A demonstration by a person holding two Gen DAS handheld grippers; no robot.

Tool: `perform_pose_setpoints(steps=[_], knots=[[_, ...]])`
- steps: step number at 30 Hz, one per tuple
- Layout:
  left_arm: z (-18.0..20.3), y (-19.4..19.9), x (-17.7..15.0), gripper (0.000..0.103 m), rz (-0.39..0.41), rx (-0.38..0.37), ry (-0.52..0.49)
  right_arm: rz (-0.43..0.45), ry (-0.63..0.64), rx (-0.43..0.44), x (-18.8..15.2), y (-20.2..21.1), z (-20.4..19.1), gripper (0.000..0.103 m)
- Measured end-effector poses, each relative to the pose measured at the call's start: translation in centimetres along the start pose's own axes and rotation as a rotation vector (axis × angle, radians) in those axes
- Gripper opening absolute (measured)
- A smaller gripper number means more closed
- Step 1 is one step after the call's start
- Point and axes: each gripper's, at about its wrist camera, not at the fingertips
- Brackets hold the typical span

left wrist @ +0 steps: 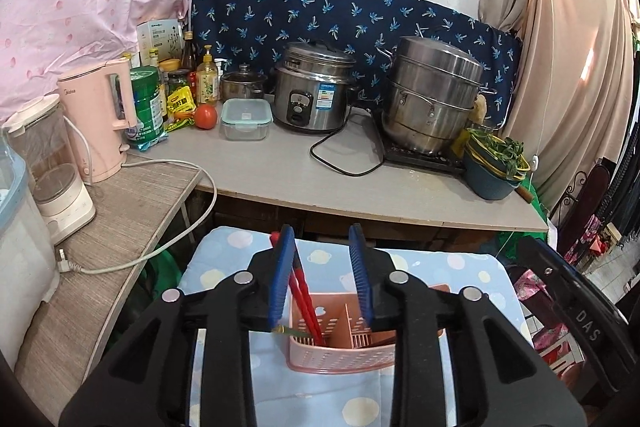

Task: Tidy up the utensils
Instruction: 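Open the left tool over the pink basket while the right tool releases its chopstick into it, then move both open tools back down to the remaining chopsticks and spoon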

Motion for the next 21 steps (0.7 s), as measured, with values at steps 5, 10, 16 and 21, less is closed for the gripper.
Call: perform_pose_setpoints(steps=[5, 10, 16, 21], knots=[[-0.2, 1.4, -1.4, 0.036, -0.001, 0.013, -0.004, -0.012, 0.009, 0.016, -1.5, 1.8, 0.0, 0.024], [-0.1, 3.1, -3.3, 0.043, -0.005, 0.040, -0.012, -0.037, 0.041, 0.019, -4.3, 3.8, -0.3, 0.028], [0.1, 4.7, -7.0, 0.053, -0.024, 0.078, -0.032, -0.099, 0.056, 0.020, -9.0, 5.5, 0.0, 0.029], [-0.2, 5.4, -10.7, 0.055, -0.062, 0.084, -0.039, -0.157, 0.060, 0.015, -12.8, 6.4, 0.4, 0.029]])
Point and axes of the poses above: each gripper's, at about its wrist camera, not at the fingertips, and y roughly against the way its jaws point, z to its right, x to its top, and after that the axes turned 14 degrees about -z, right-handed
